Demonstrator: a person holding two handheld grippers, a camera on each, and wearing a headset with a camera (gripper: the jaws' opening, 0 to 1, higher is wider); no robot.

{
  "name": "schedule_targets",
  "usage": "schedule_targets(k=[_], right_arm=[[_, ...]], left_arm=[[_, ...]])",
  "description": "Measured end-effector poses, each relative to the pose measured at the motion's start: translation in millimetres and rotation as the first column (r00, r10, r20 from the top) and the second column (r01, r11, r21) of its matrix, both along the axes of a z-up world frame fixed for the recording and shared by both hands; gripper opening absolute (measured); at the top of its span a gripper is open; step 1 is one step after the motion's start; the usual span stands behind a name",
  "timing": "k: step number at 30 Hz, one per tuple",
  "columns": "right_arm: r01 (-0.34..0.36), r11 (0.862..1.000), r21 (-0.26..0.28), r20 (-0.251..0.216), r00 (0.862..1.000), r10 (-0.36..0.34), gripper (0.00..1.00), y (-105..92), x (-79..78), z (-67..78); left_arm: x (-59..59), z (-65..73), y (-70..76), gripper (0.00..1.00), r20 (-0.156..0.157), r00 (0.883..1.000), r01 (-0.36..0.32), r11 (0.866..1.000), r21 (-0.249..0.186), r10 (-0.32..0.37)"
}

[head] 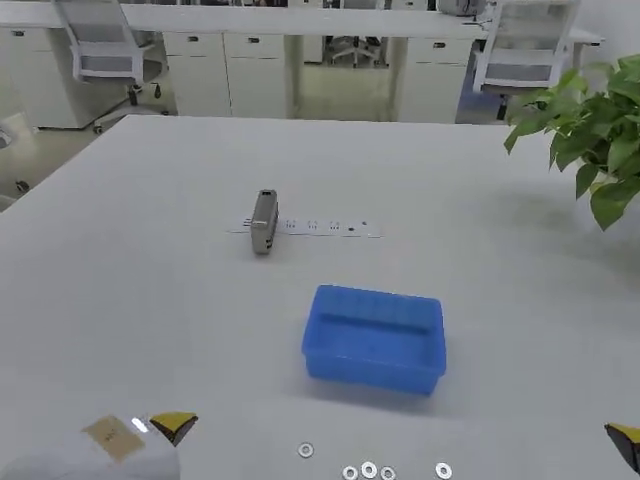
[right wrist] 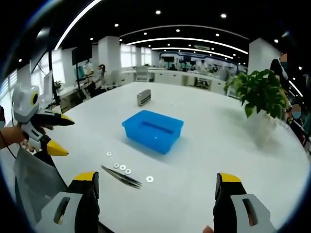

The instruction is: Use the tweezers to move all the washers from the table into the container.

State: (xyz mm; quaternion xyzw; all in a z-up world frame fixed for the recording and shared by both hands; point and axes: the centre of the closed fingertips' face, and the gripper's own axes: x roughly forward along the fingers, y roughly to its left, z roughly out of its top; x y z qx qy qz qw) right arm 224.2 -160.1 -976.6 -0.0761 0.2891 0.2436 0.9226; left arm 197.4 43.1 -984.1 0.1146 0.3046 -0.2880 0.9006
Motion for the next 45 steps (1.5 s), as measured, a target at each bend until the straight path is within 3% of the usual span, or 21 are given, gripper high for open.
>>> schedule_targets(k=[3,8,9,10,14,18,23,29,38,42,44,45], right_arm=[[-0.007,1.0,0.005,-0.009,1.0,0.007,0.99,2.5,-0.6,-1.9],[-0.024,1.0,-0.006,-0.032,0.999,0.024,0.99,6.5,-4.2,-8.8],[-0.026,1.0,-0.011,-0.037,0.999,0.026,0.99,6.7,-4.9,-11.0],[-0.028,0.999,-0.014,-0.04,0.999,0.028,0.99,6.8,-5.3,-12.5],[-0.029,0.999,-0.027,-0.052,0.998,0.028,0.99,5.9,-7.0,-16.9],[-0.021,0.999,-0.024,-0.058,0.998,0.02,0.99,5.3,-8.7,-18.1],[-0.013,0.999,-0.033,-0.069,0.998,0.011,0.99,2.7,-10.7,-22.1],[-0.008,0.999,-0.031,-0.075,0.997,0.006,0.99,1.4,-10.9,-23.2],[-0.034,0.998,-0.054,-0.083,0.996,0.029,0.96,5.8,-13.3,-25.8],[-0.038,0.998,-0.054,-0.084,0.996,0.034,0.96,7.2,-14.1,-25.1],[-0.04,0.998,-0.052,-0.082,0.996,0.036,0.96,7.9,-14.6,-24.2],[-0.042,0.998,-0.052,-0.083,0.996,0.037,0.96,8.3,-14.9,-24.0]], left_arm=[[1.2,-8.2,-4.8,0.7,-0.048,0.998,0.037,0.999,-0.009,-0.037],[1.2,-25.8,-13.9,0.61,-0.115,0.983,0.151,0.987,0.048,-0.145],[2.5,-27.3,-17.0,0.61,-0.117,0.981,0.158,0.987,0.039,-0.152],[-0.2,-32.1,-21.6,0.6,-0.15,0.972,0.188,0.982,0.027,-0.182],[2.7,-41.6,-28.9,0.52,-0.166,0.957,0.247,0.968,0.041,-0.237],[2.8,-52.8,-38.4,0.4,-0.2,0.93,0.322,0.946,0.044,-0.307],[7.8,-63.5,-47.4,0.29,-0.199,0.91,0.383,0.921,0.072,-0.363],[14.8,-75.7,-53.0,0.21,-0.207,0.899,0.411,0.907,0.095,-0.386],[15.3,-88.6,-59.9,0.08,-0.222,0.873,0.468,0.875,0.125,-0.435],[13.8,-93.1,-60.2,0.01,-0.233,0.858,0.495,0.857,0.141,-0.458],[11.9,-94.9,-60.4,0.0,-0.237,0.847,0.516,0.843,0.154,-0.476],[13.3,-94.6,-60.0,0.0,-0.218,0.844,0.528,0.83,0.182,-0.49]])
